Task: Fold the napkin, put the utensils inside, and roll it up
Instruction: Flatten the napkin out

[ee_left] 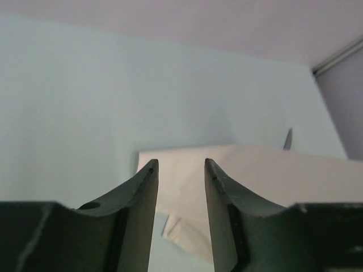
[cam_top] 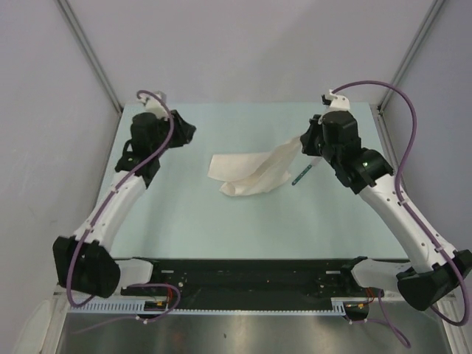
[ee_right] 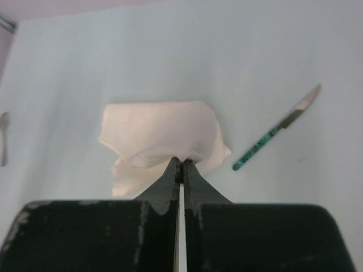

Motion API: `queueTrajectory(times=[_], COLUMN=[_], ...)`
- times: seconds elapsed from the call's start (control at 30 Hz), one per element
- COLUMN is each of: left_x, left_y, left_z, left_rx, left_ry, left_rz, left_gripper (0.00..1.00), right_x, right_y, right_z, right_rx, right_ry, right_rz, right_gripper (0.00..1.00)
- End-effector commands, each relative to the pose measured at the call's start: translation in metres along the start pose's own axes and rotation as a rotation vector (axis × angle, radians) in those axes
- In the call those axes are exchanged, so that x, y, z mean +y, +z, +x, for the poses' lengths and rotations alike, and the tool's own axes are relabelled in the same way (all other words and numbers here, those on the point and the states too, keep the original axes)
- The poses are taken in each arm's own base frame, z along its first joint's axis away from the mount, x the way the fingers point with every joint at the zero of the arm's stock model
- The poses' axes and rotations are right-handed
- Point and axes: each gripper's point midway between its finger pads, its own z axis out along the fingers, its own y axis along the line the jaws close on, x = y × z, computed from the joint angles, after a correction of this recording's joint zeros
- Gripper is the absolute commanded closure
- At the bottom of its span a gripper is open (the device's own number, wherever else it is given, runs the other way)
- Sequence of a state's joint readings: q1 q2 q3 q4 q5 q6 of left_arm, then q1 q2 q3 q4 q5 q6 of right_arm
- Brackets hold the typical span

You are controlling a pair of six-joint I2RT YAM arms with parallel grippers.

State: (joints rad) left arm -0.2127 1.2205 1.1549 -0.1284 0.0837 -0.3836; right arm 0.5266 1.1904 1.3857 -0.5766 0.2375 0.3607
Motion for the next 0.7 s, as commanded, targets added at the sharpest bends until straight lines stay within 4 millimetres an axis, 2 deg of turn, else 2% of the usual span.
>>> queueTrajectory(times=[0.0,0.03,0.1,0.13,0.17,0.2,0.23,0.27,0.33,0.37,0.4,0.5,0.67], left_x=[0.023,0.033,0.036,0.043,0.042,0.039,0.038,0.043,0.039,0.052,0.049,0.064,0.074], left_y=[0.024,0.029,0.035,0.041,0.046,0.050,0.056,0.064,0.079,0.083,0.094,0.106,0.117], left_z=[0.125,0.158,0.181,0.200,0.204,0.213,0.212,0.222,0.219,0.233,0.225,0.234,0.242], left_rx=[0.320,0.392,0.449,0.493,0.496,0.511,0.502,0.516,0.505,0.544,0.533,0.567,0.592], left_ry=[-0.125,-0.127,-0.114,-0.114,-0.106,-0.095,-0.087,-0.077,-0.026,0.008,0.054,0.111,0.155], left_rz=[0.005,-0.027,-0.042,-0.066,-0.066,-0.066,-0.069,-0.092,-0.096,-0.159,-0.159,-0.217,-0.245], left_gripper=[0.52,0.49,0.46,0.45,0.45,0.44,0.44,0.43,0.39,0.39,0.38,0.37,0.36], right_x=[-0.064,-0.079,-0.102,-0.103,-0.112,-0.117,-0.117,-0.120,-0.117,-0.117,-0.113,-0.109,-0.109], right_y=[0.014,0.016,0.013,0.009,0.009,0.008,0.007,0.008,0.012,0.013,0.015,0.021,0.029], right_z=[0.035,0.062,0.077,0.085,0.101,0.107,0.110,0.119,0.125,0.128,0.130,0.130,0.129], right_rx=[0.079,0.137,0.163,0.174,0.205,0.213,0.218,0.235,0.252,0.260,0.270,0.276,0.286], right_ry=[0.005,0.017,0.058,0.083,0.090,0.104,0.114,0.118,0.130,0.130,0.130,0.118,0.096], right_rz=[0.236,0.268,0.308,0.293,0.305,0.311,0.295,0.298,0.273,0.267,0.245,0.217,0.201], right_gripper=[1.00,1.00,1.00,1.00,1.00,1.00,1.00,1.00,1.00,1.00,1.00,1.00,1.00])
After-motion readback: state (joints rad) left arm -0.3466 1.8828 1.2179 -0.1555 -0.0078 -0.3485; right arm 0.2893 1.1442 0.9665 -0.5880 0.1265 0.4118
